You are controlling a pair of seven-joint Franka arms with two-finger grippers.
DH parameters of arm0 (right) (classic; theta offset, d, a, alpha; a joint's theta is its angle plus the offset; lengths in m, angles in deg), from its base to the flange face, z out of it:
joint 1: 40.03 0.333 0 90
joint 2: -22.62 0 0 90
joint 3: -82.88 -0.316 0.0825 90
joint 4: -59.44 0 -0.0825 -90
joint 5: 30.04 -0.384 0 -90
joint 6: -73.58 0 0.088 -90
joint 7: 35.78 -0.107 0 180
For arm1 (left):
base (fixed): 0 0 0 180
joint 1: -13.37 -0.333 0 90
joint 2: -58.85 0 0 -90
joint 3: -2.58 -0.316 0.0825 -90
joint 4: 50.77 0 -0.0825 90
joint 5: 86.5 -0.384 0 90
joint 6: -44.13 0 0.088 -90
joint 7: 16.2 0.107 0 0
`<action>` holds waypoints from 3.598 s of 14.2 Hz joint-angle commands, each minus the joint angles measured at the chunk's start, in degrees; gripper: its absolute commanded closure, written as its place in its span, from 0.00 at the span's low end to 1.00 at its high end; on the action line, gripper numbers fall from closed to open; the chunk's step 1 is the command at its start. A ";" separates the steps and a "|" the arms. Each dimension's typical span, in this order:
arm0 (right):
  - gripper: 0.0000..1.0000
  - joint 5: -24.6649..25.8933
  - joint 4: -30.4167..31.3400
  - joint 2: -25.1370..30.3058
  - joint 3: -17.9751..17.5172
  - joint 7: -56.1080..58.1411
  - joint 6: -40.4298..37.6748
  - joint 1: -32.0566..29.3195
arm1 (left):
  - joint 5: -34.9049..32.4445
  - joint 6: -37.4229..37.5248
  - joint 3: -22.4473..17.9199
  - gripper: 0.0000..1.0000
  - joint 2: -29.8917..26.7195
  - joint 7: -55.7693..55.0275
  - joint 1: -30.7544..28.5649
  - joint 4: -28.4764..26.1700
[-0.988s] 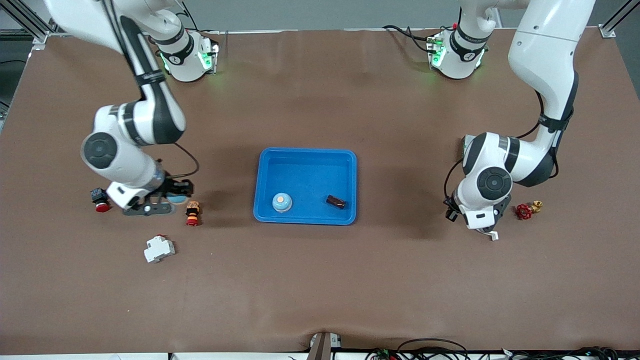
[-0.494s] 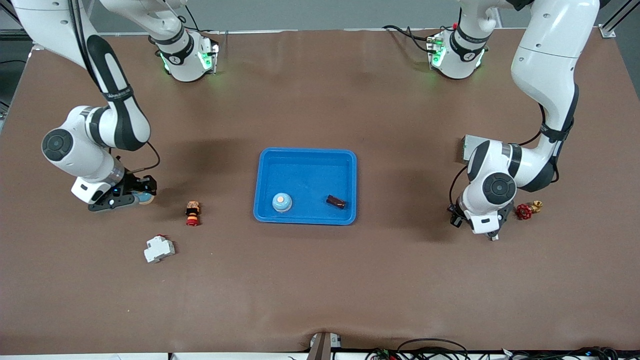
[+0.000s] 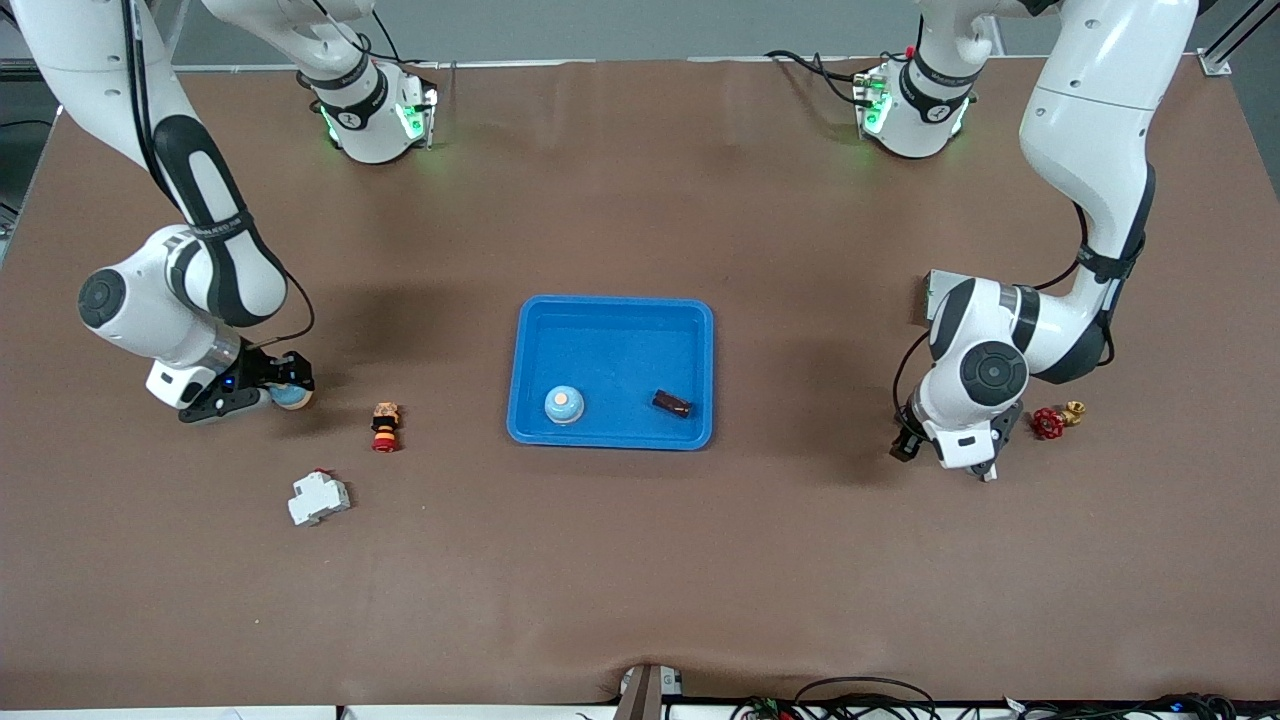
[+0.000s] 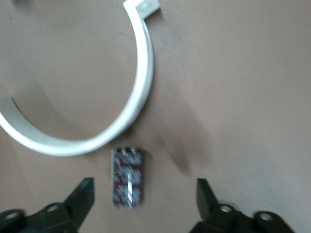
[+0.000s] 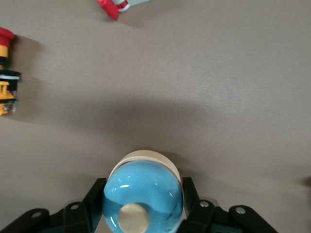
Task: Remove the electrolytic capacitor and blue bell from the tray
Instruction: 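Release the bell with the right gripper while the left gripper sets the capacitor down, then grasp the second capacitor with the left gripper while the right gripper returns, then grasp the second blue bell with the right gripper while the left gripper lifts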
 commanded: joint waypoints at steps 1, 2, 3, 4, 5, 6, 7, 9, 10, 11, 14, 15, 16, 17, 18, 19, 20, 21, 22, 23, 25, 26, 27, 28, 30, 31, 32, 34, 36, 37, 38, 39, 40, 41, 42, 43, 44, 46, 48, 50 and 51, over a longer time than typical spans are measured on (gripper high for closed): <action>1.00 -2.10 -0.32 -0.98 -0.48 1.73 1.36 0.23 | -0.33 2.39 3.94 0.00 -2.02 -6.98 0.56 1.27; 1.00 -2.18 -0.67 -1.51 -0.48 1.65 1.54 0.23 | -0.33 2.48 5.61 0.00 -1.76 -10.15 0.91 2.24; 1.00 -2.18 -1.37 -2.30 -0.48 1.12 1.19 0.14 | -0.33 2.49 7.28 0.00 -1.40 -13.31 1.61 3.47; 1.00 -2.18 -1.90 -3.00 -0.48 0.86 0.93 0.14 | -0.51 2.49 7.82 0.00 -0.97 -16.65 3.36 4.87; 0.52 -2.27 -2.87 -3.79 -0.39 0.77 0.92 -0.04 | -0.51 2.49 7.83 0.00 0.08 -19.47 5.98 6.89; 0.01 -2.18 -3.22 -4.32 -0.39 1.55 0.92 -0.82 | -0.42 2.40 7.83 0.00 1.40 -21.76 8.45 9.08; 0.00 -2.18 -3.23 -4.42 -0.39 1.82 0.92 -1.00 | -0.51 2.40 7.83 0.00 3.06 -24.65 10.56 11.37; 0.00 -2.18 -3.49 -4.33 -0.39 1.82 0.75 -0.65 | -1.21 2.40 7.74 0.00 6.23 -29.67 14.08 15.68; 0.00 -2.18 -3.93 -4.16 -0.39 1.13 0.66 -0.39 | -0.95 2.14 7.22 0.00 7.81 -30.82 16.88 16.57; 0.00 -2.18 -3.93 -3.46 -0.39 0.86 0.22 -0.13 | -1.04 1.96 6.17 0.00 9.31 -32.14 19.35 18.32; 0.00 -1.22 -6.55 0.84 0.05 -1.50 -9.67 1.01 | -0.77 1.78 4.75 0.00 12.65 -34.43 22.35 23.50; 0.00 1.13 -8.83 1.99 0.66 -3.78 -14.32 1.63 | -0.69 1.78 4.75 0.00 13.88 -34.70 23.49 24.83; 0.00 5.77 -12.59 2.78 0.84 -9.46 -20.81 2.07 | -0.68 1.78 4.75 0.00 14.67 -34.96 24.28 25.27; 0.00 10.51 -16.28 3.66 0.41 -18.56 -27.31 2.77 | -0.68 1.78 4.75 0.00 14.86 -35.05 24.81 25.28; 0.00 14.39 -19.11 5.06 0.14 -29.27 -33.38 5.39 | -0.77 1.26 4.75 0.00 15.64 -35.05 24.99 25.28; 0.00 15.47 -19.40 7.16 0.14 -39.56 -35.79 8.89 | -0.86 0.56 4.66 0.00 16.26 -35.05 25.95 25.28; 0.00 15.66 -18.96 9.62 0.05 -47.23 -36.25 11.63 | -0.86 -0.06 4.66 0.04 16.96 -35.05 26.48 25.19; 0.00 15.66 -19.05 10.69 -0.04 -51.14 -36.43 13.83 | -0.86 -0.24 4.66 0.11 17.23 -35.05 26.58 25.19; 0.00 15.40 -19.39 11.05 0.05 -54.13 -36.34 16.37 | -0.86 -0.24 4.66 0.18 17.32 -35.05 26.84 25.02; 0.00 15.13 -19.57 11.05 0.05 -57.99 -35.91 18.57 | -0.86 -0.24 4.66 0.31 17.32 -34.97 27.19 24.93; 0.00 12.86 -19.57 10.70 -0.12 -66.69 -33.81 22.53 | -1.04 -0.24 4.66 0.90 17.06 -34.26 26.93 24.93; 0.00 10.32 -19.23 10.53 -0.12 -70.82 -31.44 24.29 | -0.95 -0.24 4.66 1.00 16.79 -34.26 26.58 24.93; 0.00 9.08 -19.05 10.35 -0.12 -74.52 -28.90 26.75 | -0.69 -0.07 4.66 1.00 16.44 -34.26 26.49 25.01; 0.00 9.15 -19.05 9.48 -0.12 -77.69 -26.70 29.29 | -0.68 0.28 4.66 1.00 16.09 -34.26 26.32 25.02; 0.00 9.15 -18.96 6.41 -0.12 -81.39 -21.78 32.90 | -0.77 1.86 4.75 1.00 14.25 -34.26 24.66 25.02; 0.00 9.07 -18.96 4.48 -0.12 -82.89 -19.40 34.49 | -0.69 3.00 5.01 1.00 12.94 -34.09 23.60 25.02; 0.00 8.89 -19.05 2.72 -0.12 -84.91 -16.94 35.81 | -0.51 4.93 5.10 1.00 11.10 -34.00 22.81 25.02; 0.00 8.63 -20.53 -3.33 -0.21 -90.43 -11.67 37.92 | -0.42 9.15 5.28 1.00 7.58 -33.04 20.79 24.84; 0.00 8.63 -25.78 -10.45 -0.21 -93.61 -9.63 39.68 | -0.25 13.62 5.37 1.00 4.94 -30.49 18.68 23.97; 0.00 8.63 -29.21 -13.88 -0.21 -95.63 -9.62 40.21 | -0.33 15.82 5.28 1.00 3.88 -29.18 17.19 22.83; 0.00 8.71 -32.37 -16.78 -0.21 -97.21 -9.62 40.57 | -0.33 17.15 5.28 1.00 2.65 -26.47 15.26 21.08; 0.00 8.71 -34.67 -19.07 -0.21 -97.75 -9.54 40.66 | -0.33 17.42 5.28 1.00 1.60 -23.48 12.89 19.49; 0.00 8.63 -35.56 -20.14 -0.21 -97.84 -9.45 40.66 | -0.33 17.60 5.28 1.00 0.72 -20.75 10.78 17.83; 0.00 8.63 -35.74 -20.67 -0.21 -97.85 -9.27 40.74 | -0.33 18.30 5.37 1.00 -0.16 -17.16 8.67 15.98; 0.00 8.71 -35.75 -21.03 -0.21 -97.85 -9.18 41.09 | -0.33 18.48 5.28 1.00 -0.61 -14.16 7.08 14.57; 0.00 8.80 -35.75 -21.46 -0.21 -97.85 -8.92 41.53 | -0.33 19.09 5.28 1.00 -1.13 -11.79 5.24 13.43; 0.00 8.80 -35.75 -21.82 -0.21 -97.76 -8.40 41.62 | -0.51 19.44 5.28 1.00 -1.49 -8.63 3.39 12.20; 0.00 8.98 -35.57 -22.17 -0.21 -97.67 -7.43 41.80 | -0.60 19.62 5.28 1.00 -3.24 2.24 -1.08 8.69; 0.00 9.15 -35.48 -22.43 -0.21 -97.58 -7.51 41.89 | -0.94 19.62 5.28 1.00 -3.34 9.39 -5.39 7.61; 0.62 9.33 -35.39 -22.26 -0.21 -96.71 -8.04 42.06 | -1.12 19.62 5.28 1.00 -2.90 14.23 -9.00 7.44; 1.00 9.33 -35.48 -22.17 -0.21 -96.18 -8.22 42.15 | -1.30 18.93 5.19 1.00 -2.90 15.21 -9.89 6.57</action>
